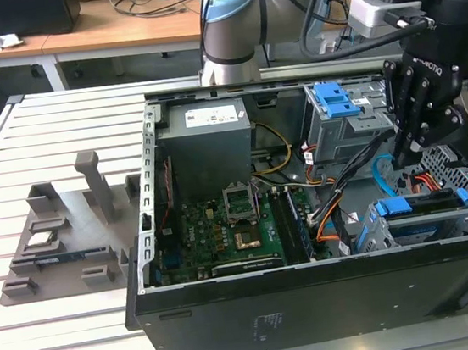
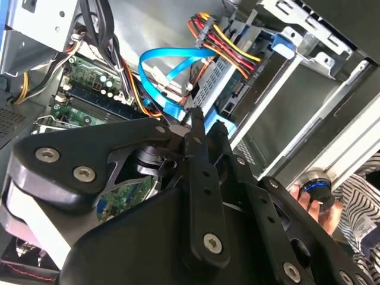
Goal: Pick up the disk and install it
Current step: 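Insert the second disk wire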
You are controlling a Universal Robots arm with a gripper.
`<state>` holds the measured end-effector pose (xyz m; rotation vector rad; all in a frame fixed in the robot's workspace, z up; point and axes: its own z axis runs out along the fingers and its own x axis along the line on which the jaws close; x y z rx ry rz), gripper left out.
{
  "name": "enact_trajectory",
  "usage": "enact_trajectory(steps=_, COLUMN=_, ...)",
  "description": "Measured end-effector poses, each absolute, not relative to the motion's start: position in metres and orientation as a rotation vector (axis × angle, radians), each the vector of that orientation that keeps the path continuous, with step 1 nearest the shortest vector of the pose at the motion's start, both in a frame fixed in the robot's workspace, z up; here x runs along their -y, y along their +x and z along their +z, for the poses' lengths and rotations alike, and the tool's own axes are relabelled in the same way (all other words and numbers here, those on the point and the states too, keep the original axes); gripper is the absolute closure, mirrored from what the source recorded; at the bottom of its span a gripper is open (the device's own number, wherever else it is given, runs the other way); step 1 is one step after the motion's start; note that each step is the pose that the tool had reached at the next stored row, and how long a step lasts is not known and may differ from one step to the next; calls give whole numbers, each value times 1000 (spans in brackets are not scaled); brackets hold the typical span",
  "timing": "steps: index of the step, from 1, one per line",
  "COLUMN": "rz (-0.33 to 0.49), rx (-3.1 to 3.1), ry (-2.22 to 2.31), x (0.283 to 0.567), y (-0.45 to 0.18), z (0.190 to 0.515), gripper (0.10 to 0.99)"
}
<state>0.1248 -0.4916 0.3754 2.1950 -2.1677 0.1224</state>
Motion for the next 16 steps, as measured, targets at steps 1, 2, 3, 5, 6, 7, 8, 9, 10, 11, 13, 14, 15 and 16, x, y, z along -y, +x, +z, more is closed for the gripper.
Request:
enact_trajectory(steps=1, rz=123, rx=2161, ry=2201, x=491, y=124, z=375, gripper=843)
enact_trajectory(steps=2, rz=123, rx=2146, ry=2217, x=491, y=123, z=374, gripper=843)
enact_trajectory(steps=3, rz=124, rx=2130, ry=2233, x=490, y=123, z=374, gripper=843)
enact_trajectory(steps=5, rz=129, rx=2126, ry=2242, x=490, y=121, z=378, gripper=843)
enact_trajectory(steps=6, rz=131, rx=2129, ry=2244, x=490, y=120, z=380, gripper=843)
enact_trajectory(steps=7, rz=125, rx=2131, ry=2247, x=490, y=120, z=380, gripper=843)
enact_trajectory(steps=8, rz=121, rx=2134, ry=2250, x=490, y=120, z=380, gripper=843)
enact_trajectory(steps=9, rz=117, rx=2135, ry=2253, x=490, y=119, z=379, gripper=843)
enact_trajectory(steps=10, rz=114, rx=2134, ry=2256, x=490, y=118, z=378, gripper=843)
enact_trajectory(steps=11, rz=114, rx=2132, ry=2259, x=490, y=118, z=377, gripper=843)
enact_trajectory(steps=13, rz=114, rx=2125, ry=2266, x=491, y=118, z=375, gripper=843)
enact_trajectory(steps=14, rz=114, rx=2121, ry=2269, x=492, y=118, z=373, gripper=843)
enact_trajectory(steps=15, rz=114, rx=2118, ry=2273, x=492, y=118, z=372, gripper=843)
enact_trajectory(steps=16, rz=115, rx=2112, ry=2278, x=493, y=117, z=370, gripper=843)
